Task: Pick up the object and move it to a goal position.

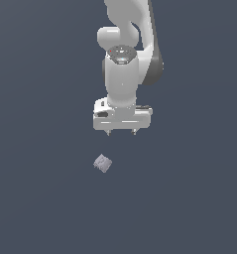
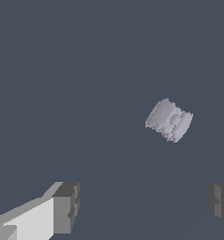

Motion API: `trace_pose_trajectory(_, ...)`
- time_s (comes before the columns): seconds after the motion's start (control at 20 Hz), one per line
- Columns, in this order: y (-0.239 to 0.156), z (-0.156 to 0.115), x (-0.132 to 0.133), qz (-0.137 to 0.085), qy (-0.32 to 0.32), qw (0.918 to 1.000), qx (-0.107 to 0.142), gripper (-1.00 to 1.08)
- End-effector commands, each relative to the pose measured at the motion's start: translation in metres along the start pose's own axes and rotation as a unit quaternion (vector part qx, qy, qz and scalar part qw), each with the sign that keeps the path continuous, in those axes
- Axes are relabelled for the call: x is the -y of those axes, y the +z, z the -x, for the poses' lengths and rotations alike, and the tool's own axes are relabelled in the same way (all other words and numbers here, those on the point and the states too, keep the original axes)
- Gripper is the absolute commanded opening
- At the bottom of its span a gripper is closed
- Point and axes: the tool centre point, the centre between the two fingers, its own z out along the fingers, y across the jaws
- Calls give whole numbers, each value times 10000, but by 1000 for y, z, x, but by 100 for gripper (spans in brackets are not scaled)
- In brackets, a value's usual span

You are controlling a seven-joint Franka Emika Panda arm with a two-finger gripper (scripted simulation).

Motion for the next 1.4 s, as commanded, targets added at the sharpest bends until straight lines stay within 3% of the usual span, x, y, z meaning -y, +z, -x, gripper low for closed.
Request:
trace_pose_trajectory(0.0,0,0,0,0,0,10000,0,100)
trace_pose_trajectory(0.45,-13,-3,20,-89,-222,9997,-17,100)
trace_pose_trajectory(0.9,-11,-3,18,-82,-260,9996,-13,100)
trace_pose_trajectory(1.35,0,-10,8,-48,-745,9972,18,100)
